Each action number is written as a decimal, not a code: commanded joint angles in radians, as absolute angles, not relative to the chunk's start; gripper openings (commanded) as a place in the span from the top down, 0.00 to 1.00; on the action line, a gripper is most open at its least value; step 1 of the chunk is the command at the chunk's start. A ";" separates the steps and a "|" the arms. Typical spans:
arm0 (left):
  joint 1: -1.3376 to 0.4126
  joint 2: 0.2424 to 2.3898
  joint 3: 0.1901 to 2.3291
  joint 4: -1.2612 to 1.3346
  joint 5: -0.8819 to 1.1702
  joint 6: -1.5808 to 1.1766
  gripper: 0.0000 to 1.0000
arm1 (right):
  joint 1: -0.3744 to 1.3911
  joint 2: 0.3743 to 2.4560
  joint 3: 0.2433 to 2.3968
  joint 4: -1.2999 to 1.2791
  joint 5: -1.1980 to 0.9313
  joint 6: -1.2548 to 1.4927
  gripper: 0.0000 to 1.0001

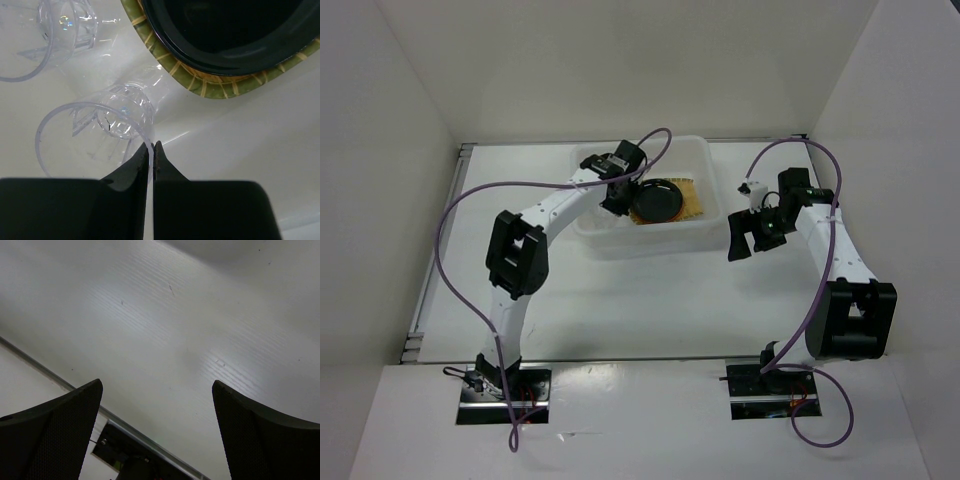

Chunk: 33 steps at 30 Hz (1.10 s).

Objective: Place the mixed dishes into the plastic bin

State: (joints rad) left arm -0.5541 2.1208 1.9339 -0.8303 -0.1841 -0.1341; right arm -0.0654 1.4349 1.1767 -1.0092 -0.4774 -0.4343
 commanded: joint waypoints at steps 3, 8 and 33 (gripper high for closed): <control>-0.555 2.160 1.996 -0.807 -0.221 -0.118 0.87 | -0.061 1.428 1.175 -0.982 -0.476 -0.423 0.06; -0.555 2.180 2.025 -0.807 -0.253 -0.127 0.59 | -0.061 1.428 1.175 -0.982 -0.476 -0.423 0.05; -0.410 1.419 1.475 -0.224 0.057 -0.341 0.00 | -0.071 1.378 1.157 -0.922 -0.379 -0.359 0.01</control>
State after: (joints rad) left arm -0.4461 1.4410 1.6131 -0.3313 -0.0566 -0.3126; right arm -0.0654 1.4273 1.1599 -0.9749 -0.4137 -0.3832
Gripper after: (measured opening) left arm 1.000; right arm 0.987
